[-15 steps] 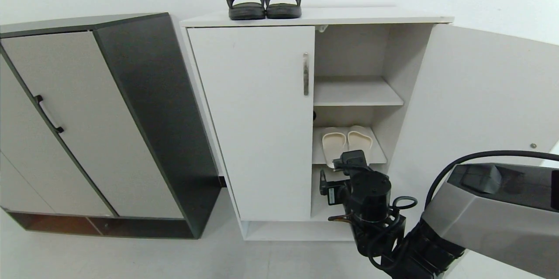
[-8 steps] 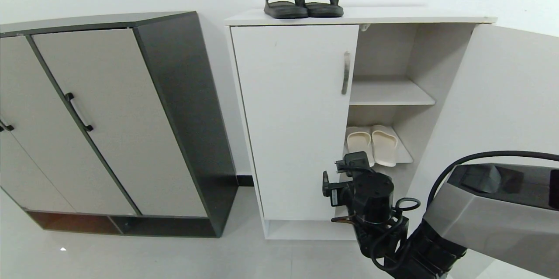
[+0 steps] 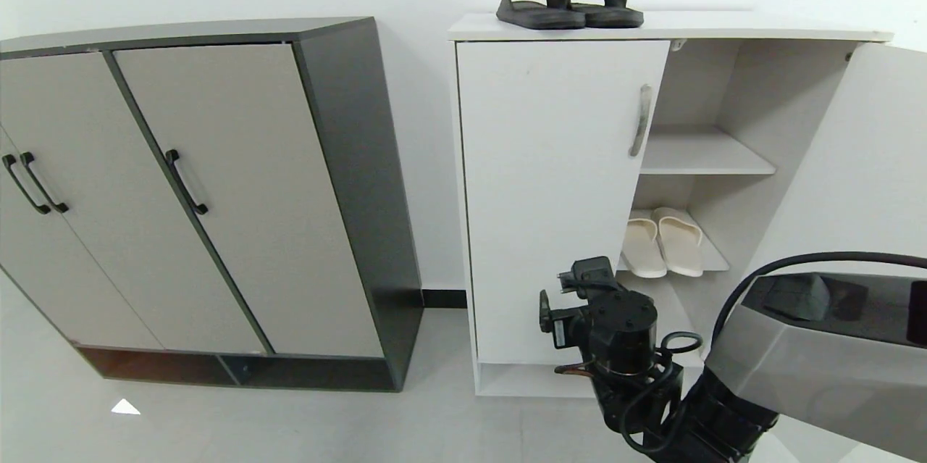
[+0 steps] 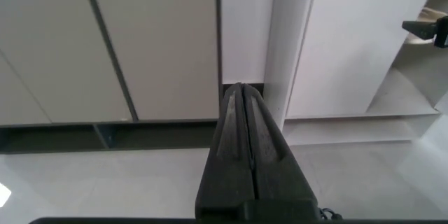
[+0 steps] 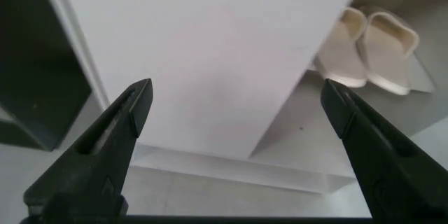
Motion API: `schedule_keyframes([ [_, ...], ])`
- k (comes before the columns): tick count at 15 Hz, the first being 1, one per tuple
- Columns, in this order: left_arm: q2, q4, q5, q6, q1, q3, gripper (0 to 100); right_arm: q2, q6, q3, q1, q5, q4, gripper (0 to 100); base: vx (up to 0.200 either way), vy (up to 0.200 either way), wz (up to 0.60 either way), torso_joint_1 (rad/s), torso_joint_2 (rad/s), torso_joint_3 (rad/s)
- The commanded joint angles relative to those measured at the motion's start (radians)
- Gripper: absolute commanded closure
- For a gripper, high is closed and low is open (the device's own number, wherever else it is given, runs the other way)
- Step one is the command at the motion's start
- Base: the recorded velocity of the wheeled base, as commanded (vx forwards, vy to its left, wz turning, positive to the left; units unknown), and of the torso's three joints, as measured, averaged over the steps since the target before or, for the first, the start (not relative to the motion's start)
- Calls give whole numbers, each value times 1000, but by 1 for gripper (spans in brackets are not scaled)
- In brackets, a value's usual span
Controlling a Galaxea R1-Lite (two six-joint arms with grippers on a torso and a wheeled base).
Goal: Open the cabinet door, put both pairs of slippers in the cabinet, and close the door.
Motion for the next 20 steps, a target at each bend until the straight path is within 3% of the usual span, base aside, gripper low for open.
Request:
schedule_keyframes([
  [1,2,0,0,0,0,0,100,-1,-2,4,-1,-1,0,0,0,0,0,0,0,0],
  [20,2,0,0,-2,0,0,100,-1,-14,18,0,-1,0,0,0,0,0,0,0,0],
])
